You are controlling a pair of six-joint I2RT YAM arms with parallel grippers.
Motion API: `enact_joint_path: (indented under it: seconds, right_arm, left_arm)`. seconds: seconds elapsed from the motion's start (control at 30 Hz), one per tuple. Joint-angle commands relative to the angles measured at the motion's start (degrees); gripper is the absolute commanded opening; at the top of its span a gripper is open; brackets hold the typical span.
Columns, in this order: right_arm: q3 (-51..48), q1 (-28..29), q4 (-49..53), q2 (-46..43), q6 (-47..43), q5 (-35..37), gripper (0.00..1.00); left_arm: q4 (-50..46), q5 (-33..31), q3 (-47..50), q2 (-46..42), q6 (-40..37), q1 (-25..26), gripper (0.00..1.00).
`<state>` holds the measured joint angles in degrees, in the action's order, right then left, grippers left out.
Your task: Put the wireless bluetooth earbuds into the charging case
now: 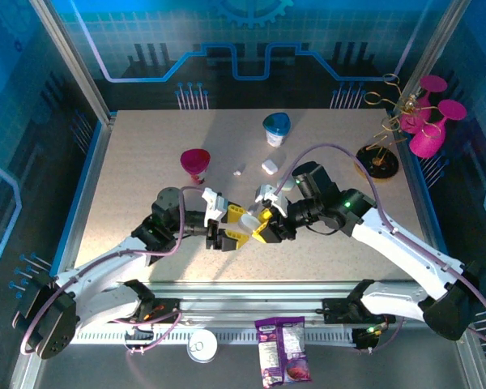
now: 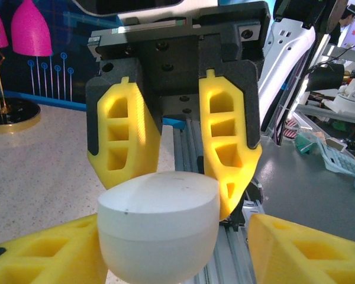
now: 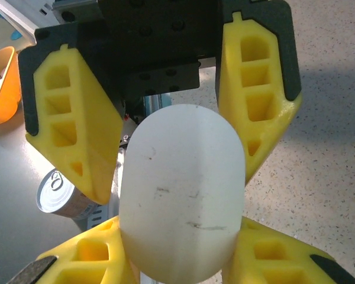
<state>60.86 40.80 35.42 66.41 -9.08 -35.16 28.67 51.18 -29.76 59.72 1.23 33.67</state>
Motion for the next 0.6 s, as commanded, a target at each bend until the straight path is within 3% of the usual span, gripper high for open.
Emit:
enact_joint_path:
  seconds: [0.0, 0.4, 0.57]
  right_arm:
    - [2.09, 0.82, 1.67, 0.30, -1.40, -0.88, 0.25]
    - [2.20, 1.16, 1.94, 0.60, -1.56, -0.37, 0.24]
    - [1.91, 1.21, 1.51, -0.11, -1.29, 0.62, 0.33]
  left_arm:
    - [-0.19, 3.11, -1.79, 0.48, 1.29, 0.50, 0.58]
    - [-1.42, 3.80, -2.50, 1.09, 0.83, 0.80, 0.41]
    - [-1.86, 4.18, -2.58, 1.15, 0.25, 0.94, 0.28]
